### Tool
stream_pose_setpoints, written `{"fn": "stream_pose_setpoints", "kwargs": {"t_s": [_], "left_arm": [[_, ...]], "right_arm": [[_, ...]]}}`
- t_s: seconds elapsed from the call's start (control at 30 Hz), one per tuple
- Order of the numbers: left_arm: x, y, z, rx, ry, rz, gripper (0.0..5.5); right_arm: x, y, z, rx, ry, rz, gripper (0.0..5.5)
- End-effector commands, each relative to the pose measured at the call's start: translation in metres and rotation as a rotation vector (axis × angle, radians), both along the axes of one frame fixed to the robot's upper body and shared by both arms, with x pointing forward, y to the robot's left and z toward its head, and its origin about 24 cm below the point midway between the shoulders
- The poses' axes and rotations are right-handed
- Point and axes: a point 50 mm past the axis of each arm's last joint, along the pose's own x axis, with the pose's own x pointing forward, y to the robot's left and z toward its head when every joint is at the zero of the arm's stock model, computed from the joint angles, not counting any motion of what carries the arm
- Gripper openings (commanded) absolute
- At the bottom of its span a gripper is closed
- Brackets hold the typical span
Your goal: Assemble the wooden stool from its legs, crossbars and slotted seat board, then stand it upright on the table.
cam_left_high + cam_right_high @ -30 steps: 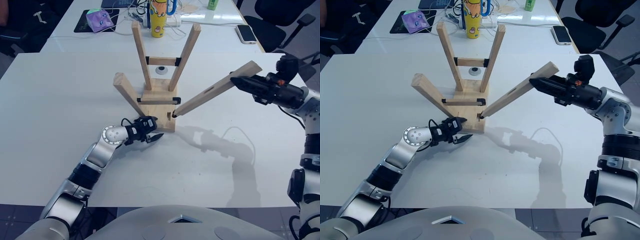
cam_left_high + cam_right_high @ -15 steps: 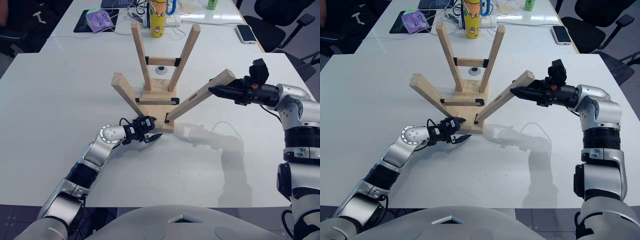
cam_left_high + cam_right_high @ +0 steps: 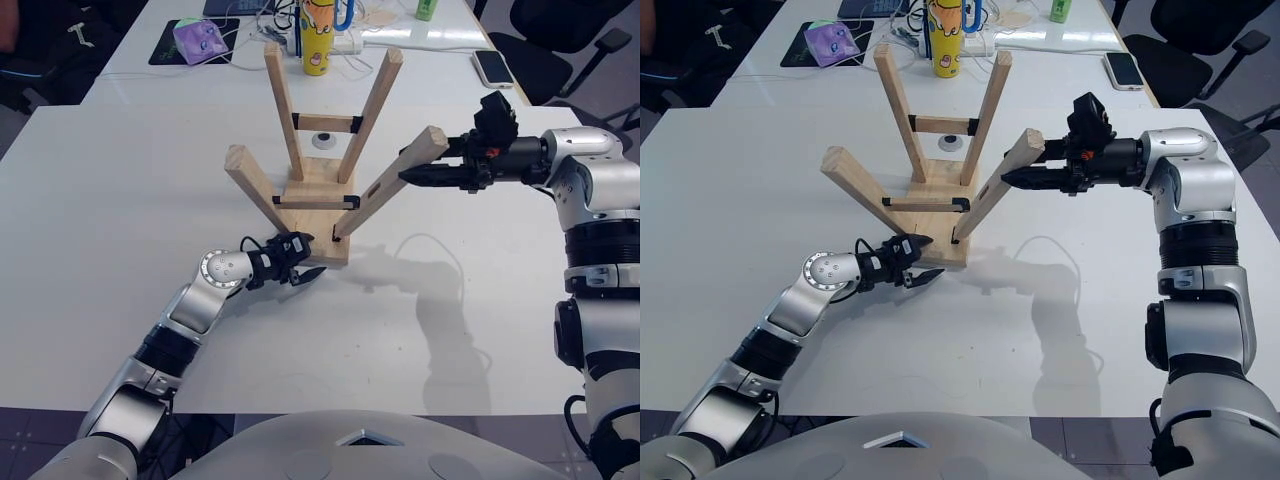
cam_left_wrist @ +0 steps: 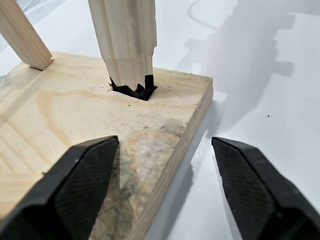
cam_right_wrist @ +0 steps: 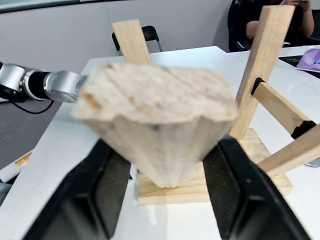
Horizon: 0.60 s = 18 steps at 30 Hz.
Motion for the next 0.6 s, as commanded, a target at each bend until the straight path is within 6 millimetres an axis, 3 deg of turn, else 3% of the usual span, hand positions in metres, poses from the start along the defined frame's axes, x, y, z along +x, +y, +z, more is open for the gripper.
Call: {"fn": "stream_pose_setpoints", "kwargs": {"t_s": [0.03,0.3,0.6], "left_arm": [[-0.028,0.013,-0.050,0.100,0.245,0.058,3.45],[-0.034,0.012,-0.054,0.064,0.270,0.094,3.45],[-0.033,0.010,-0.055,0.059,0.274,0.098,3.45]], "right_arm": [[-0.015,0.021,-0.028,-0.030,0.073,0.045,2.07],[-0.038,0.032,-0.057,-0.045,0.156,0.047,2.07],[-0.044,0.054,-0.060,0.000,0.162,0.062,2.07]]}}
